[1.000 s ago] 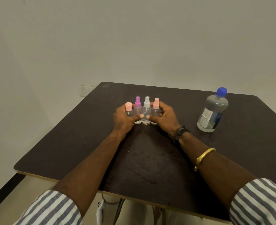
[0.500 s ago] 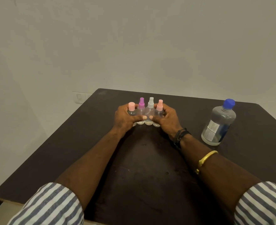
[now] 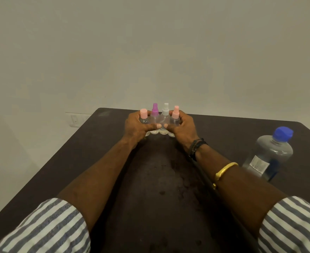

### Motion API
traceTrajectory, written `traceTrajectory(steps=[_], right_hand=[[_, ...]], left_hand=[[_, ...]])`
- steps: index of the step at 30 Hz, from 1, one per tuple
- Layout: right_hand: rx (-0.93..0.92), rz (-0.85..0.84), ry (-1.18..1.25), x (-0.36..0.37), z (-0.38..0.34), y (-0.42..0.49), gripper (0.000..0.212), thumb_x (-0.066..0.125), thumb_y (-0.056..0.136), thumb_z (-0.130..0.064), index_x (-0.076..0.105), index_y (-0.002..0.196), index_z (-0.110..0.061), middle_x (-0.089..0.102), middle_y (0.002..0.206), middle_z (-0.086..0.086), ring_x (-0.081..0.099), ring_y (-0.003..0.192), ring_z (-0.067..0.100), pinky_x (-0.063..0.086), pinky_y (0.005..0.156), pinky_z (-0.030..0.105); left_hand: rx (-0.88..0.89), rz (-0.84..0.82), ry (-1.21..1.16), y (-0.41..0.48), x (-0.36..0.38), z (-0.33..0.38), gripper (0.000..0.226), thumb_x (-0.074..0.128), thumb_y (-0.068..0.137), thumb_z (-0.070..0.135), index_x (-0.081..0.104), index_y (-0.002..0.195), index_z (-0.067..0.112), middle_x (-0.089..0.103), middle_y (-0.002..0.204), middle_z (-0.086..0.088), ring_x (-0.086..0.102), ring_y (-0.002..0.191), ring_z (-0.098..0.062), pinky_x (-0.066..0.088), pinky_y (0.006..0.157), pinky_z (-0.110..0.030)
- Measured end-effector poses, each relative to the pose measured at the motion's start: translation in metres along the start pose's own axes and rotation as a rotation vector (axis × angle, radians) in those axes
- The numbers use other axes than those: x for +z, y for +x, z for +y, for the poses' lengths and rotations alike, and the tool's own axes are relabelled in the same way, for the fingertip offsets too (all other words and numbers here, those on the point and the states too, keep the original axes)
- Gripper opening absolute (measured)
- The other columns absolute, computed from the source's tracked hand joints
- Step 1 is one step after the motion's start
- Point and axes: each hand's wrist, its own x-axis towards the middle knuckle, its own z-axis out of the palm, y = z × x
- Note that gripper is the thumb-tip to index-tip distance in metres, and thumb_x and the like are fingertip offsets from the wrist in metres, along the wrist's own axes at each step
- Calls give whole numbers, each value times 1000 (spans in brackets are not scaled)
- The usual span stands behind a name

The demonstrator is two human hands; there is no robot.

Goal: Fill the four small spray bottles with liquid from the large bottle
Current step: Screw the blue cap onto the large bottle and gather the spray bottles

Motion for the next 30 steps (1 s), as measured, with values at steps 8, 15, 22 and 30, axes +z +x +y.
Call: traceTrajectory(steps=[8, 15, 22, 30], right_hand=[[29, 45, -27, 15, 17, 36, 44, 84, 79, -14, 69, 120, -17, 72, 114, 1, 66, 108, 24, 57, 96, 49], [46, 68, -41, 22, 30, 50, 48, 85, 77, -14, 69, 121, -18, 72, 115, 1, 67, 109, 24, 56, 96, 49], [55, 53, -50, 24, 36, 59, 48, 85, 77, -15, 68, 122, -21, 72, 115, -2, 67, 109, 22, 57, 96, 47], [53, 14, -63, 22, 45, 75, 49, 79, 82, -8, 63, 127, -20, 68, 121, 0, 64, 114, 21, 55, 100, 46]], left_hand=[[35, 6, 11, 47, 6, -15, 51, 94, 64, 26, 73, 109, 13, 74, 102, 1, 72, 91, -18, 60, 78, -27], [29, 3, -34, 65, 13, -31, 53, 94, 63, 25, 73, 110, 12, 75, 103, 0, 73, 94, -20, 61, 81, -32], [5, -21, -91, 71, 15, -43, 54, 96, 61, 24, 74, 108, 13, 76, 103, -1, 73, 95, -21, 61, 85, -41], [12, -98, -133, 83, 15, -47, 53, 95, 60, 18, 73, 108, 9, 77, 101, -4, 75, 92, -21, 61, 86, -45]])
